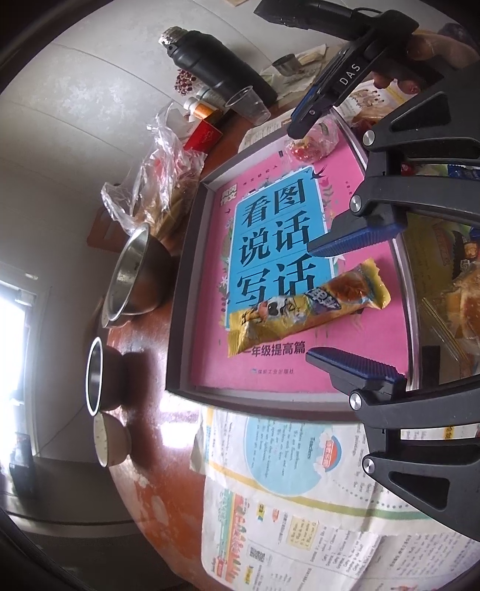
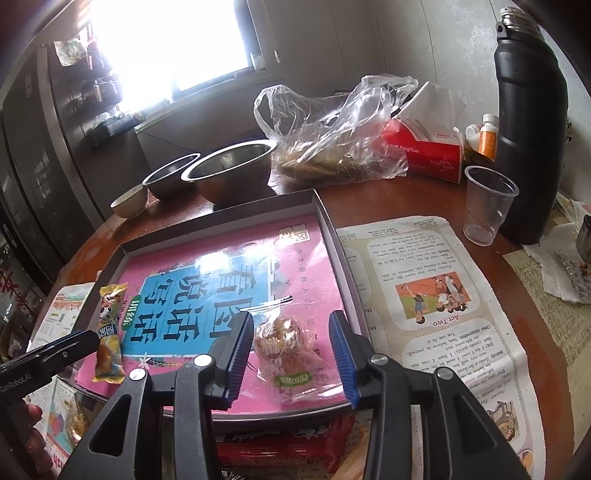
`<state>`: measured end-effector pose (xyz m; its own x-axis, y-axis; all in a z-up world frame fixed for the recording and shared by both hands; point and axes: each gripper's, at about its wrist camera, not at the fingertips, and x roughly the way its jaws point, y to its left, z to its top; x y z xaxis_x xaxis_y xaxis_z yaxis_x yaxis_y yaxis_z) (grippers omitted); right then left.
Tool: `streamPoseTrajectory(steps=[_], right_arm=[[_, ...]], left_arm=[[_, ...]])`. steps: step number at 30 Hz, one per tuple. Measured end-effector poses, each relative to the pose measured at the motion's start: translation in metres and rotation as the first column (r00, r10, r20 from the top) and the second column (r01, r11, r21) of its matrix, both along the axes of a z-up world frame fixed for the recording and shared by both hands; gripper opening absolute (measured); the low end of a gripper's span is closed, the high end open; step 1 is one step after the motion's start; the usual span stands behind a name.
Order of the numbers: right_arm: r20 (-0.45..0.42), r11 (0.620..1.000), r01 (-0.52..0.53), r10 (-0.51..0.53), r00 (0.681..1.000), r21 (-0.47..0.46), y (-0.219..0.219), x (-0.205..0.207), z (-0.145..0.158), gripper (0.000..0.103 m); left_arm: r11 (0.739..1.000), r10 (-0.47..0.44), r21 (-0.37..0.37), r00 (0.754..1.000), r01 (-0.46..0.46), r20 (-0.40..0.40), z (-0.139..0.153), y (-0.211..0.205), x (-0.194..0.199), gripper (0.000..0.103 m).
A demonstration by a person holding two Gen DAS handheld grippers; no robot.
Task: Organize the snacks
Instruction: 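Move both open tools back toward the snacks on the newspaper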
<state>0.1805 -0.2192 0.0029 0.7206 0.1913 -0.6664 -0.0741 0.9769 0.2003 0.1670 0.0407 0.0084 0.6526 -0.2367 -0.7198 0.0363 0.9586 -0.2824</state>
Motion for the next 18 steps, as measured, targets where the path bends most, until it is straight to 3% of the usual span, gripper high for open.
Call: streamPoseTrajectory(steps=[4,18], right_arm=[[0.014,1.000,-0.002,0.002,1.000,-0.003,0.000,-0.004,0.005,0.045],[0.084,0.999,-0.041,0.042,0.996,-0.007,0.009,-0.032,0.028,0.052]], left_arm=[[1.000,0.016,0.015,1.000,-0.017,0.020,0.007,0.001,-0.007,0.064],[0.998,0.035,0.057,0.998,-0.039,0.059,0.026,0.000,-0.030,0.066]])
